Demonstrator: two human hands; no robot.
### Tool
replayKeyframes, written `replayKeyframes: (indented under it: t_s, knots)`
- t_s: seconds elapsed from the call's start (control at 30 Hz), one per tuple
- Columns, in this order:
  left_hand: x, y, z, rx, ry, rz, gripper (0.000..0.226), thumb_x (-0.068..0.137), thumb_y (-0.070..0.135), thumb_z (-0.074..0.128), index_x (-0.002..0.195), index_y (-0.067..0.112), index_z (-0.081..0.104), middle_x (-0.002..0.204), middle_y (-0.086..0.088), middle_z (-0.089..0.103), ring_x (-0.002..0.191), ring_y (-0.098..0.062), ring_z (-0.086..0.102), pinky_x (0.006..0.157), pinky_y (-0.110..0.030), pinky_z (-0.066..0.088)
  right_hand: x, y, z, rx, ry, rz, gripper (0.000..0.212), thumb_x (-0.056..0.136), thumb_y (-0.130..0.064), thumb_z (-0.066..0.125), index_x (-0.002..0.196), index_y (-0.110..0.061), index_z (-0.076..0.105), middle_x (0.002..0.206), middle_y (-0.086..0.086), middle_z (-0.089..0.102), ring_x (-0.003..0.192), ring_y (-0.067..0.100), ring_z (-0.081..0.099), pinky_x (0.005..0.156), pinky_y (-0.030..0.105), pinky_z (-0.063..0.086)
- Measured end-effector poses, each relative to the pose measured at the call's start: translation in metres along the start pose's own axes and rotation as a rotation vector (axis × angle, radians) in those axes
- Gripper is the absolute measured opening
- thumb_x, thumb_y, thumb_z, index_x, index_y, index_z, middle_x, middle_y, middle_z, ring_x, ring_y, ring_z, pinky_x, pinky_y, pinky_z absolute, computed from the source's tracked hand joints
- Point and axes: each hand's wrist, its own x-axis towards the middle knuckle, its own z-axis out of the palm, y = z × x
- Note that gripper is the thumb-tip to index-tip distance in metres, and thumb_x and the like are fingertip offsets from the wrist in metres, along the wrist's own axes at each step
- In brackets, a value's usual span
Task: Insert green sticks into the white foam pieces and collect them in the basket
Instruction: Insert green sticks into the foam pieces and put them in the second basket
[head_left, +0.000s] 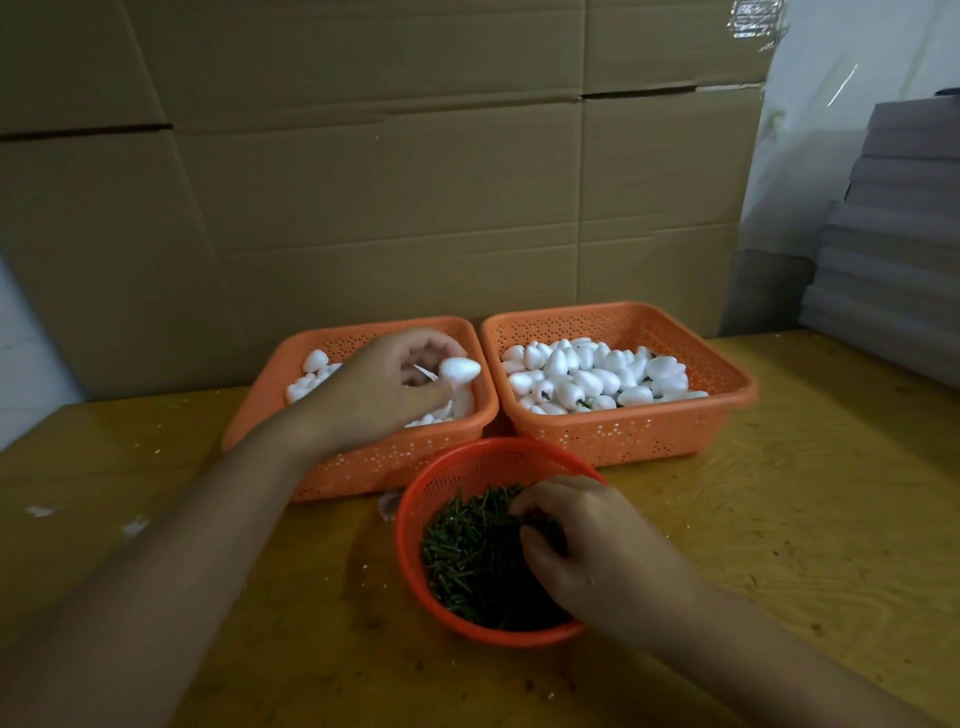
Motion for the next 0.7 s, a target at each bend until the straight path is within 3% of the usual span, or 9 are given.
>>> replayKeyframes:
  t_s: [0.13,0.27,0.43,0.6,0.7]
  knots:
    - [-0.022,0.003,0.016,-0.055,-0.029,0.032,0.023,0.088,0.010,0.075,0.099,0.026,0.062,0.104,0.007,0.071,0.088,-0.007,0.070,0.078,-0.022,0.055,0.000,-0.001,0.001,-0.014,-0.042,-0.002,0.033,0.087,-0.037,0.045,0.113,-0.031,0.065,0.109,-0.015,0.064,0.102,0.004,0.056,0.085,0.026,0.049]
    - [-0.032,-0.004,0.027,-0.068,-0.029,0.045,0.033,0.085,-0.001,0.073,0.095,0.028,0.061,0.106,0.005,0.069,0.098,-0.011,0.070,0.086,-0.030,0.058,0.001,-0.001,0.001,-0.012,-0.050,-0.001,0.034,0.087,-0.040,0.043,0.112,-0.031,0.065,0.108,-0.015,0.064,0.101,0.006,0.058,0.085,0.030,0.051]
    - [-0.037,-0.011,0.032,-0.112,-0.047,0.041,0.031,0.083,0.010,0.075,0.095,0.035,0.062,0.109,0.002,0.069,0.102,-0.017,0.071,0.091,-0.044,0.058,0.000,-0.001,0.000,0.000,-0.051,0.007,0.033,0.088,-0.040,0.043,0.112,-0.032,0.065,0.107,-0.016,0.063,0.099,0.004,0.057,0.084,0.028,0.051]
    - [-0.038,-0.011,0.035,-0.160,-0.068,0.064,0.033,0.098,0.022,0.063,0.126,0.040,0.063,0.107,0.009,0.067,0.089,-0.018,0.072,0.080,-0.027,0.057,0.001,-0.002,-0.002,-0.004,-0.066,0.013,0.034,0.089,-0.038,0.044,0.113,-0.030,0.066,0.108,-0.015,0.064,0.100,0.006,0.058,0.085,0.029,0.050]
    - [-0.040,-0.010,0.037,-0.151,-0.064,0.064,0.026,0.097,0.038,0.060,0.122,0.035,0.066,0.091,0.005,0.069,0.077,-0.013,0.069,0.076,-0.025,0.056,0.000,-0.002,-0.003,-0.011,-0.083,0.019,0.035,0.089,-0.039,0.043,0.114,-0.031,0.065,0.110,-0.015,0.064,0.101,0.005,0.058,0.086,0.028,0.050]
